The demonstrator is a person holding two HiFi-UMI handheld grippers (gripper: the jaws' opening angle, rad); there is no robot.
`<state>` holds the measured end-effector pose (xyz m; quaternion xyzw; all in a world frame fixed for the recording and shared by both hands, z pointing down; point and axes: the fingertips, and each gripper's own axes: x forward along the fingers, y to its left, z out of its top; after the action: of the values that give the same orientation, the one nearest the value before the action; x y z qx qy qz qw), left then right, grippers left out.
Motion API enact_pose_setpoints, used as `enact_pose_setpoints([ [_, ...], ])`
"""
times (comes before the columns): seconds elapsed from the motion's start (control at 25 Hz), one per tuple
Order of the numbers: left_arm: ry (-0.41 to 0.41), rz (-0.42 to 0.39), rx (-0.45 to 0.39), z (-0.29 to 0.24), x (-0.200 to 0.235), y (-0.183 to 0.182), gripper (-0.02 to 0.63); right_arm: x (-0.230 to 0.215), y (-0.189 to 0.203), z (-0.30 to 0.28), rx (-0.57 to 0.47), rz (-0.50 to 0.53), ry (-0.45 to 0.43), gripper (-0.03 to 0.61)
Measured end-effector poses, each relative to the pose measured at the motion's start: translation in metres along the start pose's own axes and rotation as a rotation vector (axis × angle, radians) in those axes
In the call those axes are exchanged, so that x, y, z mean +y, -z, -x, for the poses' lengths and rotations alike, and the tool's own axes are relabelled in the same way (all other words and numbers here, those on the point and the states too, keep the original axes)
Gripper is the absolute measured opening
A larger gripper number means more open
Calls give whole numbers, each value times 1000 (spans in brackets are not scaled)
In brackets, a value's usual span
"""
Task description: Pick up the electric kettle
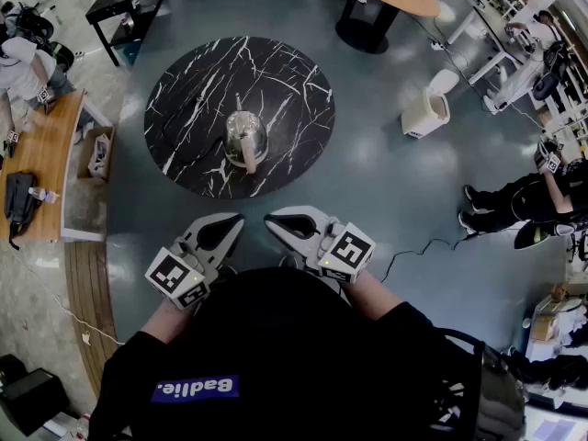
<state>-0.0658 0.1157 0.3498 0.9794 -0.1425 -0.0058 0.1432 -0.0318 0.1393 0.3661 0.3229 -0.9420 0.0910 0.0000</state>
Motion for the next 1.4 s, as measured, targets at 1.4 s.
enact_pose_setpoints([
  [1.4,-68,3,-6,-7,-6,5,6,-21,12,6,32,-60,-42,2],
])
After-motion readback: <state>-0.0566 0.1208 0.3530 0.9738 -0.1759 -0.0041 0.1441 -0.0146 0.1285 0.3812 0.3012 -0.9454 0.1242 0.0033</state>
